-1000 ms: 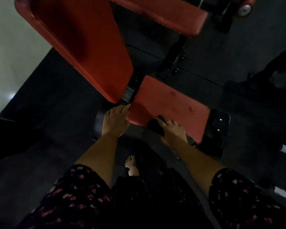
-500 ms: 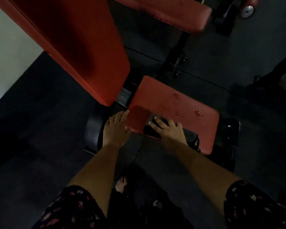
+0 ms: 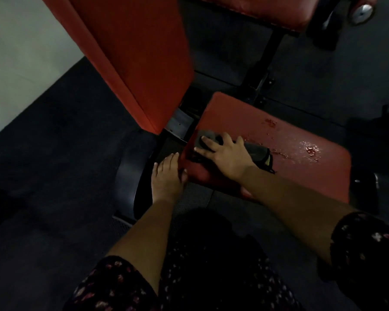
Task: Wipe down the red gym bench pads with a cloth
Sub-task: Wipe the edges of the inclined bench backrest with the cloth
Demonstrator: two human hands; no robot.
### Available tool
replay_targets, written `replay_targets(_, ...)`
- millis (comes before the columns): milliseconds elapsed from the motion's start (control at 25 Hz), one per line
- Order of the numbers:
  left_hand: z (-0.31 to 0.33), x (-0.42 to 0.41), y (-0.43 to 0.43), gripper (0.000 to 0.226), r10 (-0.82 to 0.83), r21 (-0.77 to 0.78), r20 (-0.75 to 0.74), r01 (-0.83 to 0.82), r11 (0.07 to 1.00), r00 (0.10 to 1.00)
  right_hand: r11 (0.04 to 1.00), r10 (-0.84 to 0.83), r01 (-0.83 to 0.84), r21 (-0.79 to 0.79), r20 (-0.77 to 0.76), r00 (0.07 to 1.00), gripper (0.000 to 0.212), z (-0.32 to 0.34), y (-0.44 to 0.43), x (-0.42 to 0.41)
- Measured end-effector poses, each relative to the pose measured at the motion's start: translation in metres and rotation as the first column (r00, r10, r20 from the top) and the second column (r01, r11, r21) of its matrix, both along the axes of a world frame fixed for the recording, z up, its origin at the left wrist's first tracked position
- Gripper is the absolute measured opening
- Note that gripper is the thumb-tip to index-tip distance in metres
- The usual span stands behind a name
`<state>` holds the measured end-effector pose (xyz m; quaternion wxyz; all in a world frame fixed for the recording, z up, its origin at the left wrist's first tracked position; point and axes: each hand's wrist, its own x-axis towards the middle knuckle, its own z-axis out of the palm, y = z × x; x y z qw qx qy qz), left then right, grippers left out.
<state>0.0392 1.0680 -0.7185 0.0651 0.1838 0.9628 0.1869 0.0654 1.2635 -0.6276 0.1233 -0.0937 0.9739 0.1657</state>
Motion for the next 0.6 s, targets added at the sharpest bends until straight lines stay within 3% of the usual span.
replay_targets(160, -0.041, -0.018, 0.0, 0.078, -0.117, 0.101, -0.137, 0.131, 0.986, 0.984, 0.987, -0.161, 0.159, -0.03, -0.092, 0.983, 0.067, -0.041, -0.019, -0.012)
replay_targets(240, -0.045, -0.027, -0.004, 0.086, -0.138, 0.17, -0.079, 0.15, 0.974, 0.987, 0.986, -0.169, 0.167, -0.023, -0.106, 0.98, 0.068, -0.051, -0.025, -0.011)
replay_targets(320, -0.04, -0.039, -0.004, 0.095, -0.221, 0.181, -0.009, 0.218, 0.959, 0.975, 0.997, -0.074, 0.075, 0.001, -0.103, 0.992, 0.069, -0.051, -0.025, -0.001)
replay_targets(440, -0.023, -0.041, 0.001, 0.118, -0.318, -0.033, 0.084, 0.322, 0.946, 0.944, 0.991, 0.117, -0.114, 0.076, -0.036, 0.992, 0.073, -0.048, -0.015, 0.034)
replay_targets(520, -0.016, -0.035, 0.009, 0.134, -0.273, -0.167, 0.164, 0.299, 0.94, 0.948, 0.972, 0.194, -0.195, 0.133, 0.017, 0.981, 0.073, -0.049, -0.009, 0.052)
replay_targets(600, -0.015, -0.025, 0.021, 0.142, -0.178, -0.21, 0.182, 0.215, 0.954, 0.967, 0.972, 0.199, -0.193, 0.135, -0.029, 0.98, 0.07, -0.051, -0.006, 0.046)
